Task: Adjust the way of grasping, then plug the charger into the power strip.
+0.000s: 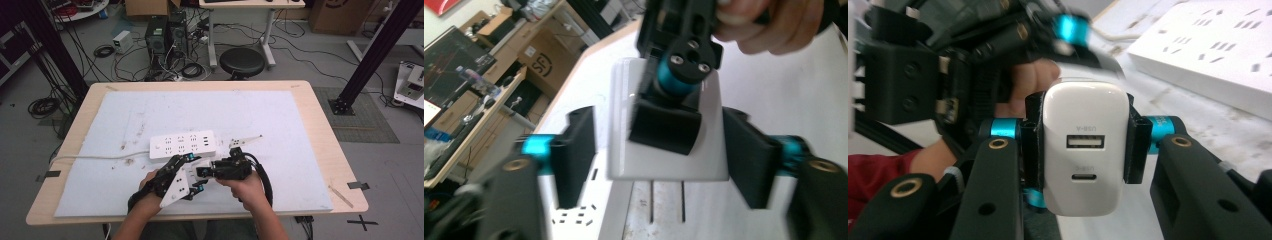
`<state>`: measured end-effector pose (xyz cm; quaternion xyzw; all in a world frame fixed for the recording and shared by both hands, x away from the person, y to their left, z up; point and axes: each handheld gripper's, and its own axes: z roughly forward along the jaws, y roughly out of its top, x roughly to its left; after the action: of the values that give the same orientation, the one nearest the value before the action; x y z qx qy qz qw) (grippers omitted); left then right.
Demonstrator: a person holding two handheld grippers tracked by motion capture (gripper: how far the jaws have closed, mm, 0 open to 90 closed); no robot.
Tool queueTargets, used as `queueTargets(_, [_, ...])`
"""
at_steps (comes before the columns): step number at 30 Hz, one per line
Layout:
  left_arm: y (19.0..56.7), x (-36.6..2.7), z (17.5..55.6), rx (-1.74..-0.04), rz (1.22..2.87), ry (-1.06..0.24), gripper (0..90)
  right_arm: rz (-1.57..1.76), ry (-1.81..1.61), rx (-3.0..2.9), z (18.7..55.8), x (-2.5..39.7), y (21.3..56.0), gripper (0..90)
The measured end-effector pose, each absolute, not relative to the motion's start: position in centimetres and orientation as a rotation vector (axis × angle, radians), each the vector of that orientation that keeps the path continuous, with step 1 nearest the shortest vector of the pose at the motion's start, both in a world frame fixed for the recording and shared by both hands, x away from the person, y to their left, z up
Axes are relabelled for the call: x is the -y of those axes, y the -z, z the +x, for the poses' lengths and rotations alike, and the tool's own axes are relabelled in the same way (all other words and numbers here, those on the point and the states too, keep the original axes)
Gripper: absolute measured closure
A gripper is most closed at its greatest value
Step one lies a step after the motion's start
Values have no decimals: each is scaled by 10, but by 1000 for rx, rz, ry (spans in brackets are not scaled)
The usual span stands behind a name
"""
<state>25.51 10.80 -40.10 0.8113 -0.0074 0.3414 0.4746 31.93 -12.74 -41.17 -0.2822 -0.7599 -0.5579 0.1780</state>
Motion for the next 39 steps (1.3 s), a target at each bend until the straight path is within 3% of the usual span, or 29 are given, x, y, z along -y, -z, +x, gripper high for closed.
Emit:
queueTargets(8, [391,-137,256,-71,1995,-856,264,-811,1647,2215,319,144,396,633])
queueTargets(12, [380,-169,268,-224,1996,-816,210,-819,1672,2265,318,150,387,633])
queueTargets(20, [360,-209,287,-402,1984,-797,200,-844,1701,2349,320,161,374,633])
queueTargets(32, [355,-234,299,-539,1953,-753,198,-790,1704,2522,329,160,364,633])
queueTargets(39, [359,-238,299,-555,1966,-742,197,-658,1645,2776,341,132,351,633])
